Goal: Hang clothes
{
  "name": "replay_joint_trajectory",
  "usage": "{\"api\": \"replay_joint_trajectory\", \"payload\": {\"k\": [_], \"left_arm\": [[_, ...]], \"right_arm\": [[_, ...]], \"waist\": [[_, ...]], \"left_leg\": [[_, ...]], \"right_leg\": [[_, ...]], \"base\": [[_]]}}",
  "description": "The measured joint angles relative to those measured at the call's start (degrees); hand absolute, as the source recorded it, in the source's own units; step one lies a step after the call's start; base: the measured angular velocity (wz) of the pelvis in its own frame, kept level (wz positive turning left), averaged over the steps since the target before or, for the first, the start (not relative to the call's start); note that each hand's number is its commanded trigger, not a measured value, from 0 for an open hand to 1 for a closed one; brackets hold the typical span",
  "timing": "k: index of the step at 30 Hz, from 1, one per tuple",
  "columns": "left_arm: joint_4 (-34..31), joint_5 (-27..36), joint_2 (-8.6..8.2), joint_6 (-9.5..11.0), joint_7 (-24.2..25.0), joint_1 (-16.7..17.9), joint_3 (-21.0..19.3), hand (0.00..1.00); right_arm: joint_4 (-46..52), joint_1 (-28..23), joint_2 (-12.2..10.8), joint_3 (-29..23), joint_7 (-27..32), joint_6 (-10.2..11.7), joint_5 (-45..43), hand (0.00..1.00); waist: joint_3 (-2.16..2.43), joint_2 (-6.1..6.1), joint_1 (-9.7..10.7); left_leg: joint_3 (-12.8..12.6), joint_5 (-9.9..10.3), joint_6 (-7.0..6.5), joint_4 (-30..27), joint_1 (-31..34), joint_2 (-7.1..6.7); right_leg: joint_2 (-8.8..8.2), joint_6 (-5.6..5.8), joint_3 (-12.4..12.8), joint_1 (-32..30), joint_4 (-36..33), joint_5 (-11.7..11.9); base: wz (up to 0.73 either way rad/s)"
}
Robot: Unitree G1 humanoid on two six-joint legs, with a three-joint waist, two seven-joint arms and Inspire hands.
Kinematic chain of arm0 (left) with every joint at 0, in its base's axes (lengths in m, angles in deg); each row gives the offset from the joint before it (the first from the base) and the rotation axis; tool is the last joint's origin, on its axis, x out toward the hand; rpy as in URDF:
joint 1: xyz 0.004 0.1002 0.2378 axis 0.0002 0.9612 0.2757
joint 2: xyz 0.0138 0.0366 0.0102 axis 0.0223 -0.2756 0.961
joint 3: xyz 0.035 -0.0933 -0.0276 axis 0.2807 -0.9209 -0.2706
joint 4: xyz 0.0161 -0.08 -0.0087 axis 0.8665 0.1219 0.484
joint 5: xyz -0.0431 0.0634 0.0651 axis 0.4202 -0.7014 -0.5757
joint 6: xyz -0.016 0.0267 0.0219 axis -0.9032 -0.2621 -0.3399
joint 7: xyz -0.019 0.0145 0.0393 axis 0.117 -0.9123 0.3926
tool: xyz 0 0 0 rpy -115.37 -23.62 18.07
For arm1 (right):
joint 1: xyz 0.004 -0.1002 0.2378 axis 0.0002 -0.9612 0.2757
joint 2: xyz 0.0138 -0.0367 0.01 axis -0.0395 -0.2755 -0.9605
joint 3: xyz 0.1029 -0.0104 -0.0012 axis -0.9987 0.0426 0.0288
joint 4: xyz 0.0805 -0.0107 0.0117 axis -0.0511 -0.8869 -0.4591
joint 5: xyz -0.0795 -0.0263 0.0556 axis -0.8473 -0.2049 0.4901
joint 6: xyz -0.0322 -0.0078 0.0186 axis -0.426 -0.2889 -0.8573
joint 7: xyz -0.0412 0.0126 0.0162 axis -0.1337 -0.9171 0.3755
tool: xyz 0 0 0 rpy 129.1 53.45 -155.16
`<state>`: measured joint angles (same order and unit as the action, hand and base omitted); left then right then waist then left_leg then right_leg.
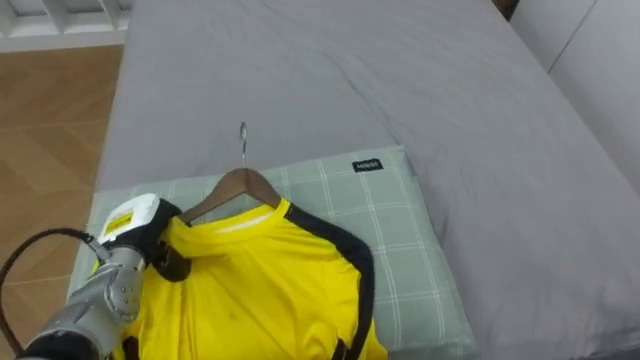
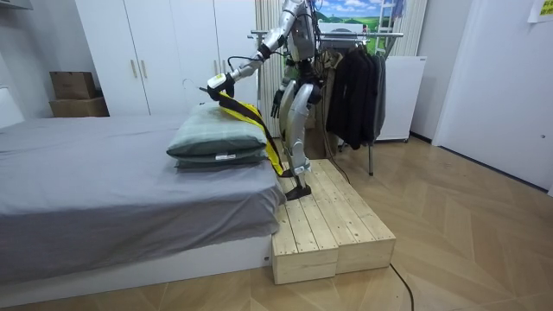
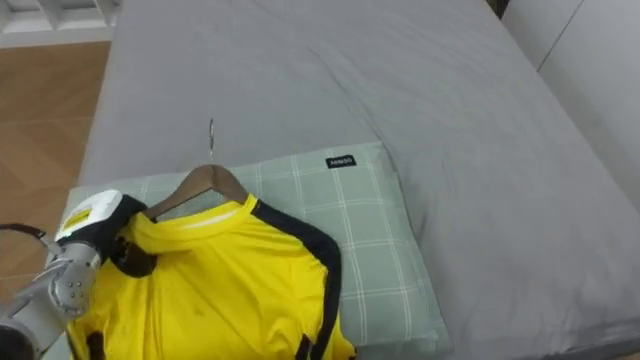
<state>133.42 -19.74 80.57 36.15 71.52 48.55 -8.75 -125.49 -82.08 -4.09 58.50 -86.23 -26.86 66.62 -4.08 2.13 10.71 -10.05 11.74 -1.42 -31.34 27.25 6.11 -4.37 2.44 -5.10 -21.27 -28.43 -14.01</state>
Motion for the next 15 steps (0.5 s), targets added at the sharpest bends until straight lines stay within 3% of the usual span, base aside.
{"api": "replay_joint_trajectory", "payload": {"k": [2,4,5,7,11,15], "left_arm": [[-1.78,-1.34,0.01,0.23,-0.66,1.30,-0.05,1.00],[-5.73,-4.26,-0.04,0.19,-1.10,5.11,-0.13,1.00],[-6.54,-5.01,-0.04,0.20,-1.10,5.78,-0.13,1.00],[-10.37,-7.69,-0.04,0.09,-1.10,8.26,-1.00,1.00],[-15.23,-10.68,-0.14,0.11,-1.11,10.34,-2.76,1.00],[-22.68,-11.98,-0.71,0.09,-1.33,16.31,-6.73,1.00]], "right_arm": [[-0.23,-0.49,0.12,0.00,-0.09,0.02,-1.53,0.00],[0.17,-2.00,0.53,-0.78,-0.39,0.00,-3.29,0.00],[0.17,-2.49,0.60,-0.95,-0.61,-0.06,-3.39,0.00],[0.37,-4.03,0.93,-2.08,-1.75,-0.27,-3.65,0.00],[0.36,-5.49,1.01,-4.40,-3.31,-0.25,-4.72,0.00],[0.61,-6.94,0.97,-8.87,-4.57,-0.16,-5.54,0.00]], "waist": [[0.22,0.13,-0.36],[1.34,1.36,-0.03],[1.46,1.44,-0.04],[2.35,1.74,-0.53],[2.97,1.44,-1.68],[3.33,1.25,-1.66]], "left_leg": [[0.03,-0.25,0.36,1.75,-2.76,-0.40],[1.22,-0.57,0.77,4.10,-5.90,-1.21],[1.38,-0.80,0.88,4.70,-6.82,-1.46],[1.37,-1.26,1.09,6.38,-9.69,-1.84],[1.40,-1.38,1.35,8.35,-13.87,-2.12],[1.71,-1.41,1.57,10.85,-18.98,-2.85]], "right_leg": [[-0.11,-0.05,-0.10,2.64,1.56,0.08],[-0.37,-0.06,-1.49,6.56,4.29,0.12],[-0.52,-0.06,-1.70,7.59,4.83,0.12],[-0.75,-0.07,-2.20,10.53,6.58,0.22],[-0.67,-0.11,-2.28,15.00,8.82,0.34],[-0.91,-0.10,-2.53,19.72,11.09,0.34]], "base": [[0.07],[0.25],[0.22],[0.11],[0.04],[0.04]]}}
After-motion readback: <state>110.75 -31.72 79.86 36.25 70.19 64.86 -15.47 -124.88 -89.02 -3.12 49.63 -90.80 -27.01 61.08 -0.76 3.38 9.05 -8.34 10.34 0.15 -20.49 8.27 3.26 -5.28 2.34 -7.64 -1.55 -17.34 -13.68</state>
